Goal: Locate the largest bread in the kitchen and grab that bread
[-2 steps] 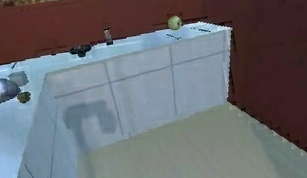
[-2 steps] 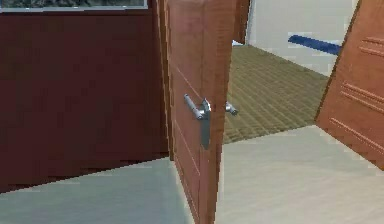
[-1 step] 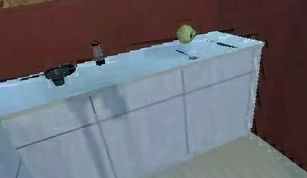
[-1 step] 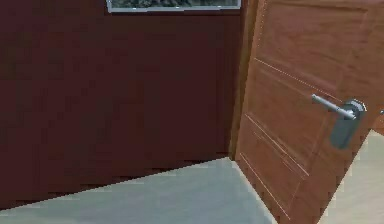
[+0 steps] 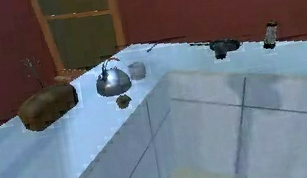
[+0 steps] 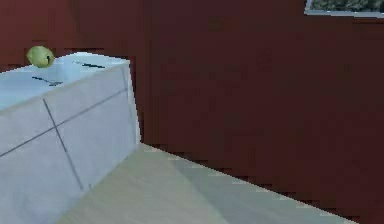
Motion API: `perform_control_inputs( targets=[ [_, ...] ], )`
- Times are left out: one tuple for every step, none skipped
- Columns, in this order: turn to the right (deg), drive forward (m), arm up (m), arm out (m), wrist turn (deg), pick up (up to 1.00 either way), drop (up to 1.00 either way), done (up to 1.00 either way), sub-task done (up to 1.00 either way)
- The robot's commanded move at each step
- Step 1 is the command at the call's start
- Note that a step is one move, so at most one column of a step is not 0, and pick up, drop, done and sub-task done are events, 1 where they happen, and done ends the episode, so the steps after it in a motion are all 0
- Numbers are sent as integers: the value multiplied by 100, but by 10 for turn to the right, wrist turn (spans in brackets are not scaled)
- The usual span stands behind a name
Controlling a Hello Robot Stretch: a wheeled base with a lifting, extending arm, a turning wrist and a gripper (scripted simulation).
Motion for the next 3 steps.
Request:
perform_control_inputs(
  targets=[
    [420,0,0,0,0,0,0,0,0],
    [0,10,0,0,0,0,0,0,0],
    [-450,0,0,0,0,0,0,0,0]
  ],
)
